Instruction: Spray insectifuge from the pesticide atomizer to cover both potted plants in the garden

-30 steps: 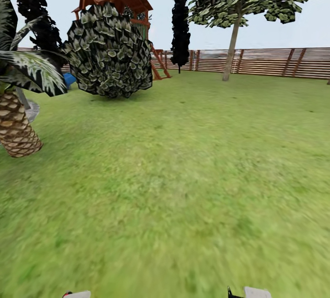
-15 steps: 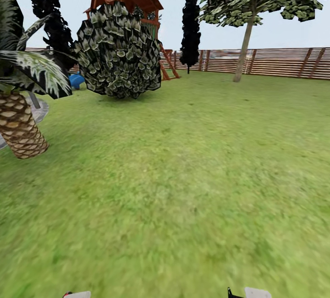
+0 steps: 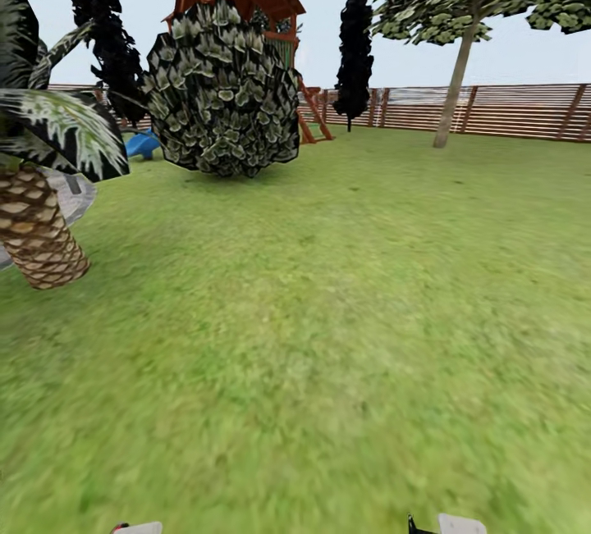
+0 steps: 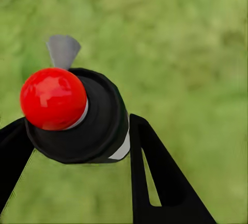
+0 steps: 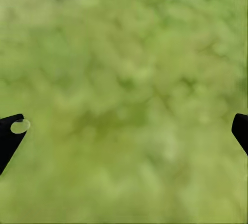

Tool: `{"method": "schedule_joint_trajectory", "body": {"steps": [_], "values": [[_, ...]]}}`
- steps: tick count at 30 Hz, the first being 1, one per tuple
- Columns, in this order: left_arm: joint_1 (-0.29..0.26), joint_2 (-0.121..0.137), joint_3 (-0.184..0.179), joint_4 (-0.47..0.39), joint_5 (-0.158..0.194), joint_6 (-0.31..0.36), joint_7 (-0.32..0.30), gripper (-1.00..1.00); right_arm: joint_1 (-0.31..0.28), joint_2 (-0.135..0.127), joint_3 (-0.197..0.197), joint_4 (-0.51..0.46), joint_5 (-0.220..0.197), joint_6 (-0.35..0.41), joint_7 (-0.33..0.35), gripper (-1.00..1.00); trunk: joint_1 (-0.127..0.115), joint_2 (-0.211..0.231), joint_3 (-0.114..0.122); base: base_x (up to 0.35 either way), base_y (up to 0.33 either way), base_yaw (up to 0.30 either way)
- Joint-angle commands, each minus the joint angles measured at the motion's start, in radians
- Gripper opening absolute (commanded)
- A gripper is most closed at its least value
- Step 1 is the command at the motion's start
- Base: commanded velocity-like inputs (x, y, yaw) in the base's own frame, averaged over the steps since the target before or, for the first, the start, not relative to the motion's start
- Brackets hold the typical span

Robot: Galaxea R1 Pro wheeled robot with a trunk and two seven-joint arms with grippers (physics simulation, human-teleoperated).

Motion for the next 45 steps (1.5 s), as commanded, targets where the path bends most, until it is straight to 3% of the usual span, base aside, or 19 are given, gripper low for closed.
{"method": "schedule_joint_trajectory", "body": {"steps": [1, 10, 45], "values": [[-0.001, 0.0, 0.005, 0.001, -0.011, -0.003, 0.005, -1.0, 0.0, 0.0, 0.009, 0.0, -0.005, -0.002, -0.005, 1.0, 0.0, 0.0, -0.002, 0.34, 0.0, 0.229], [0.009, -0.001, 0.005, 0.001, -0.011, -0.003, 0.005, -1.0, 0.0, 0.0, 0.009, 0.0, -0.005, -0.002, -0.005, 1.0, 0.0, 0.0, -0.007, 0.34, 0.0, 0.184], [0.01, 0.0, 0.005, 0.0, -0.011, -0.003, 0.005, -1.0, 0.0, 0.0, 0.009, 0.0, -0.004, -0.002, -0.002, 1.0, 0.0, 0.0, -0.008, 0.34, 0.0, 0.002]]}}
